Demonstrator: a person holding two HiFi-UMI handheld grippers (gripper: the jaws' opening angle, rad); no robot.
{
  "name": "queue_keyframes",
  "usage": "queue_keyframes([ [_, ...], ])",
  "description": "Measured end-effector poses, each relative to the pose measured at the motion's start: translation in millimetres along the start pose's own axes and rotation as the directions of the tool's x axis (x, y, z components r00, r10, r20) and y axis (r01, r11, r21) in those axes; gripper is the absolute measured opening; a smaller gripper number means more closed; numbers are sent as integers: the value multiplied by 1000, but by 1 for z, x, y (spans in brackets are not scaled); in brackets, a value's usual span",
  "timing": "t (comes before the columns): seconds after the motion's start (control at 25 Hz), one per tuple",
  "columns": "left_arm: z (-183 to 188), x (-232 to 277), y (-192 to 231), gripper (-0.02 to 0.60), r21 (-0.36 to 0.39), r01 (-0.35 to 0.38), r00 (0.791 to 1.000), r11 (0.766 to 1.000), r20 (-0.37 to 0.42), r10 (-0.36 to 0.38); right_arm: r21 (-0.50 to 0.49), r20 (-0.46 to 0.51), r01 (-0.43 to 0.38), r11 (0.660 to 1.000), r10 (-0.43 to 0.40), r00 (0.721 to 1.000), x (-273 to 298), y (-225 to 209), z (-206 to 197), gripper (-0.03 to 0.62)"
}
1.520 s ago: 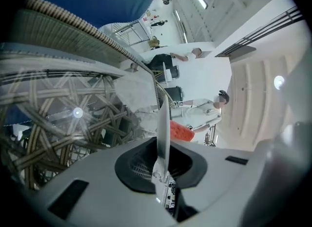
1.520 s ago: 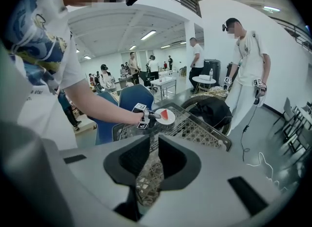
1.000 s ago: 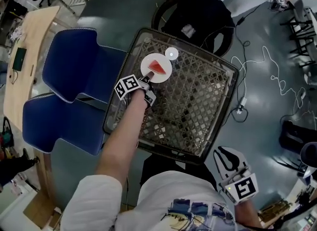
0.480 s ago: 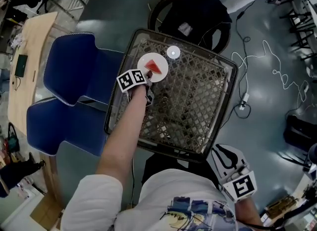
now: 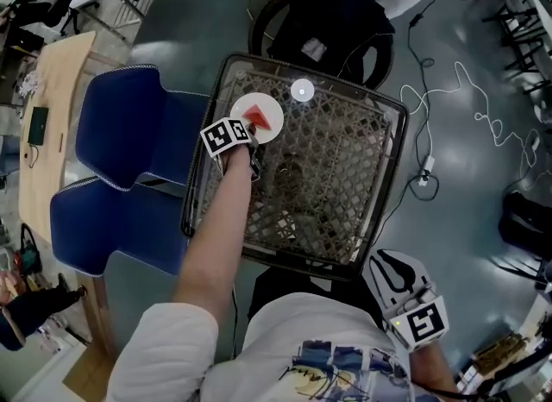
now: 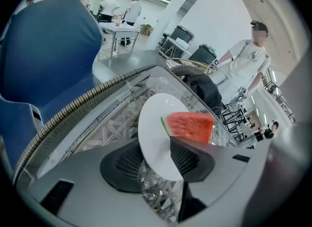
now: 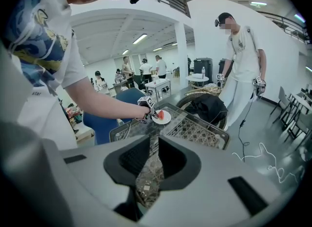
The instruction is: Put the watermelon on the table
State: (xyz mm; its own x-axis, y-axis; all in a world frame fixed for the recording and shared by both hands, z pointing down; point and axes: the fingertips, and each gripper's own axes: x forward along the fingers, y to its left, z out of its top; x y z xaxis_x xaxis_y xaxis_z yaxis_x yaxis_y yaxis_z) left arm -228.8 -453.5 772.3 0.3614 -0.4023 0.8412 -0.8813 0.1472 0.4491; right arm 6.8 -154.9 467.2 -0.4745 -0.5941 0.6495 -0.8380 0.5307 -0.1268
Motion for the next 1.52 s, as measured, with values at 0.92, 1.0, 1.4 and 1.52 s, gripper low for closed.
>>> queue_keyframes([
  [0.92,-2,-41,23,212,213,-180,978,960,143,152,41,46,-17,999,15,999,-16,-9,-12,58],
  [1.0,-9,-61,21,212,197,-160,977,967,171,127,32,68,-37,999,35,997,-20,-10,-10,58],
  [1.4,-104,-210,-60,9,116,123,910,986,382,-159,-169,138,-205,964,230,964,-65,-22,-28,42],
  [1.52,-155,-264,-104,9,146,193,872,970,427,-238,-239,153,-267,934,308,939,-91,-30,-36,25],
])
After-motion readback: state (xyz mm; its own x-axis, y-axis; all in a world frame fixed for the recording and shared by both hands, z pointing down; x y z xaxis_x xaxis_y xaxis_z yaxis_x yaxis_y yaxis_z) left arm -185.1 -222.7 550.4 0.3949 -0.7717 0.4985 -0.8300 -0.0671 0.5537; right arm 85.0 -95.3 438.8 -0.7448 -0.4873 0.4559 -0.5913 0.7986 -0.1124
